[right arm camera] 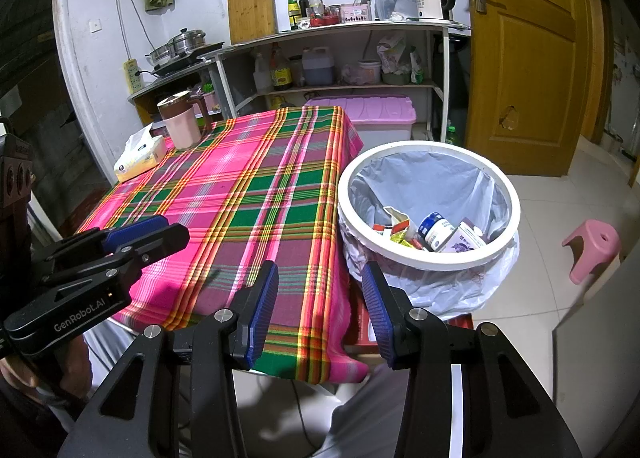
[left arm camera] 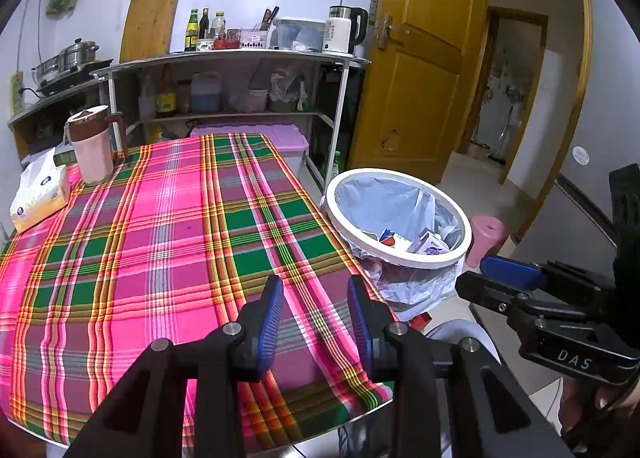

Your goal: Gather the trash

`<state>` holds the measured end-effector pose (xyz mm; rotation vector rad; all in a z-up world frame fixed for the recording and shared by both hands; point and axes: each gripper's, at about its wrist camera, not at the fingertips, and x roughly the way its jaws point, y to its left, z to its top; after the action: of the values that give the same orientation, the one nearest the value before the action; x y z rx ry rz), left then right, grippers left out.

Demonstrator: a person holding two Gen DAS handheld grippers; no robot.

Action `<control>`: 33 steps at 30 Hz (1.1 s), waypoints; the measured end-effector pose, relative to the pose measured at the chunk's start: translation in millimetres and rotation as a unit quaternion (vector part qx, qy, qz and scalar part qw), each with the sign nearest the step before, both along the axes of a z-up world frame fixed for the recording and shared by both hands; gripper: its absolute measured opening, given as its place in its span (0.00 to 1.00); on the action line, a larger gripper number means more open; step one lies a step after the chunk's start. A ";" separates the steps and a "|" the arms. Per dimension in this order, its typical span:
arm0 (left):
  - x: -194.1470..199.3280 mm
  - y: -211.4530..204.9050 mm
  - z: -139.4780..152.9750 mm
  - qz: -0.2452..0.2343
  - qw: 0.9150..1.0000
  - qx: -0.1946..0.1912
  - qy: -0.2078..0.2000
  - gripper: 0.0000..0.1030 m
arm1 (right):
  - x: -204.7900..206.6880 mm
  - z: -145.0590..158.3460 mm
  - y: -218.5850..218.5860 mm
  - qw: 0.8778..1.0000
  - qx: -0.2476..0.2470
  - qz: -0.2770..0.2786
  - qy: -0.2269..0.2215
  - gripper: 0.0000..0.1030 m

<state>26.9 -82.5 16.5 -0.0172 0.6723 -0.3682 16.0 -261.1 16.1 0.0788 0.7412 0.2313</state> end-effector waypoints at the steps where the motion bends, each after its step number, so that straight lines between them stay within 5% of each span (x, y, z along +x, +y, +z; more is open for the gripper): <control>1: 0.1 0.6 -0.6 0.001 1.000 0.000 0.000 0.32 | 0.0 0.0 0.0 1.000 0.000 0.000 0.000 0.44; 33: -0.7 0.2 -4.2 0.011 1.000 0.001 0.000 0.32 | 0.6 0.7 -0.2 1.000 0.000 0.000 0.001 0.44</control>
<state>26.2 -82.3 12.3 -0.0224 0.6720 -0.3468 16.5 -261.3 16.8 0.0796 0.7428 0.2320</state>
